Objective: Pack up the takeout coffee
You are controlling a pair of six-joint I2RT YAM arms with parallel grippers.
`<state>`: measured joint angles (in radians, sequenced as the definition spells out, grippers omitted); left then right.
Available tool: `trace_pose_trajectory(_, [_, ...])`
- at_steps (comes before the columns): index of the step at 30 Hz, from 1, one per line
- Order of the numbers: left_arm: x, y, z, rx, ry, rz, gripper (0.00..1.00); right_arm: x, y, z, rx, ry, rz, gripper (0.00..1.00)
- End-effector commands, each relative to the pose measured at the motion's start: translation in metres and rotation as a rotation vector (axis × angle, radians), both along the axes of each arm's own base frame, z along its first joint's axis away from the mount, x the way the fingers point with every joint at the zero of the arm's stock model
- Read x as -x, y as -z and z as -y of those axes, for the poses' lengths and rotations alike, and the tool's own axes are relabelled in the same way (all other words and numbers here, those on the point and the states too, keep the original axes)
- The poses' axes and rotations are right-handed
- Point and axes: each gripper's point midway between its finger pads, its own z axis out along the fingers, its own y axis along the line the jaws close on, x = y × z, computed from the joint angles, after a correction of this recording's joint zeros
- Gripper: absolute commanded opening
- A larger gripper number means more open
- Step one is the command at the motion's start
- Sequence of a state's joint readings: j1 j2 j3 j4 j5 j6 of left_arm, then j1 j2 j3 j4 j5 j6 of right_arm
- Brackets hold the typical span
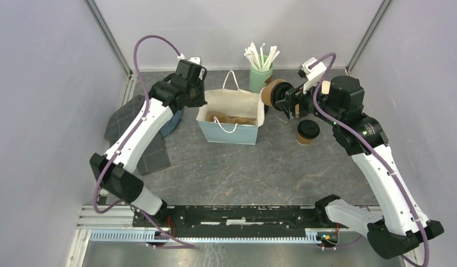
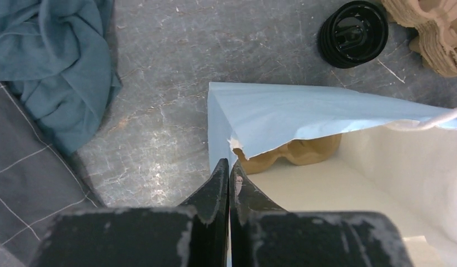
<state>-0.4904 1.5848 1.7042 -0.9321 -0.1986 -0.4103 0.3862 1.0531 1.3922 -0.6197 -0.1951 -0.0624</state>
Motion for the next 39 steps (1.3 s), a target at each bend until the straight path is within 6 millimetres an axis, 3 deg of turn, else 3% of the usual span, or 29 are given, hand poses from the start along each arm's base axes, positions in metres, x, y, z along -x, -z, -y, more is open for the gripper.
trace_pose_trajectory(1, [-0.003, -0.056, -0.014, 0.028, 0.015, 0.313, 0.02, 0.027, -0.051, -0.042, -0.077, -0.223, 0.149, 0.00])
trace_pose_trajectory(3, [0.007, -0.064, -0.019, 0.064, 0.017, 0.381, 0.02, 0.040, -0.053, -0.057, -0.091, -0.299, 0.141, 0.00])
trace_pose_trajectory(8, [0.027, -0.057, -0.019, 0.145, 0.053, 0.478, 0.02, 0.072, -0.039, -0.081, -0.064, -0.448, 0.144, 0.00])
trace_pose_trajectory(18, [0.055, -0.013, -0.024, 0.163, 0.105, 0.476, 0.02, 0.102, 0.002, -0.135, 0.257, -0.654, 0.216, 0.00])
trace_pose_trajectory(23, [0.068, -0.005, -0.028, 0.181, 0.119, 0.505, 0.02, 0.106, 0.010, -0.150, 0.364, -0.667, 0.295, 0.00])
trace_pose_trajectory(30, [0.081, 0.001, -0.027, 0.219, 0.159, 0.546, 0.02, 0.113, 0.000, -0.164, 0.447, -0.768, 0.379, 0.00])
trace_pose_trajectory(35, [0.082, 0.009, -0.023, 0.219, 0.184, 0.527, 0.02, 0.113, 0.027, -0.171, 0.511, -0.832, 0.382, 0.00])
trace_pose_trajectory(39, [0.085, 0.009, -0.025, 0.218, 0.182, 0.533, 0.02, 0.106, 0.038, -0.182, 0.551, -0.847, 0.385, 0.00])
